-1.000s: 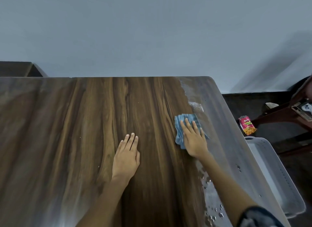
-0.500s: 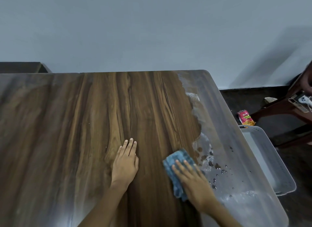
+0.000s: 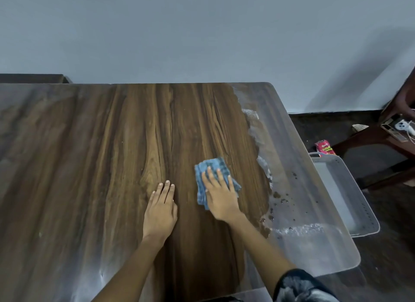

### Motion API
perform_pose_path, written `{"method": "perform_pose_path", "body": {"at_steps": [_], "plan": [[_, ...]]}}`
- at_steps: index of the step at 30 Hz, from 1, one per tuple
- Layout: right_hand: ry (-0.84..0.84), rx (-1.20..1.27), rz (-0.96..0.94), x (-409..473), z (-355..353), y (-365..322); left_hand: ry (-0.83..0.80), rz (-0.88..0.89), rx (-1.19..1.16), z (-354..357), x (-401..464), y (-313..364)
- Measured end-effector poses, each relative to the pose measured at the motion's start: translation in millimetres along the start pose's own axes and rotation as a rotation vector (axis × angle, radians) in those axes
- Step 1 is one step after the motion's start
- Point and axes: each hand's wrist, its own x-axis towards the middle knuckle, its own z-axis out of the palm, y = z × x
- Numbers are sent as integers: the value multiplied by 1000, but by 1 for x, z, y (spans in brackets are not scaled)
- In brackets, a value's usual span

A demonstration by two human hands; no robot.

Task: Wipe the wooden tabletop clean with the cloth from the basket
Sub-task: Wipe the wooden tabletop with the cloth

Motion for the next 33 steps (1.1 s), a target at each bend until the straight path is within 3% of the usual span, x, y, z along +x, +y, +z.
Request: {"method": "perform_pose_path", "body": {"at_steps": [7, 11, 16, 20, 23, 26, 33], "plan": [[-40, -58, -215, -95, 22, 43, 35, -53, -31, 1, -26, 10], [-34, 32, -70, -66, 4, 70, 28, -68, 4, 2, -39, 13], [-35, 165, 165, -13, -7, 26, 25, -78, 13, 6, -57, 17], [-46, 130, -55, -51, 12, -8, 26, -79, 6, 8, -66, 18], [-62, 29, -243, -110, 33, -1, 20, -81, -10, 11, -72, 19], [-127, -30, -302, -157, 44, 26, 6, -92, -18, 14, -80, 21], [-68, 84, -93, -117, 13, 105, -16, -146, 34, 20, -104, 42]]}}
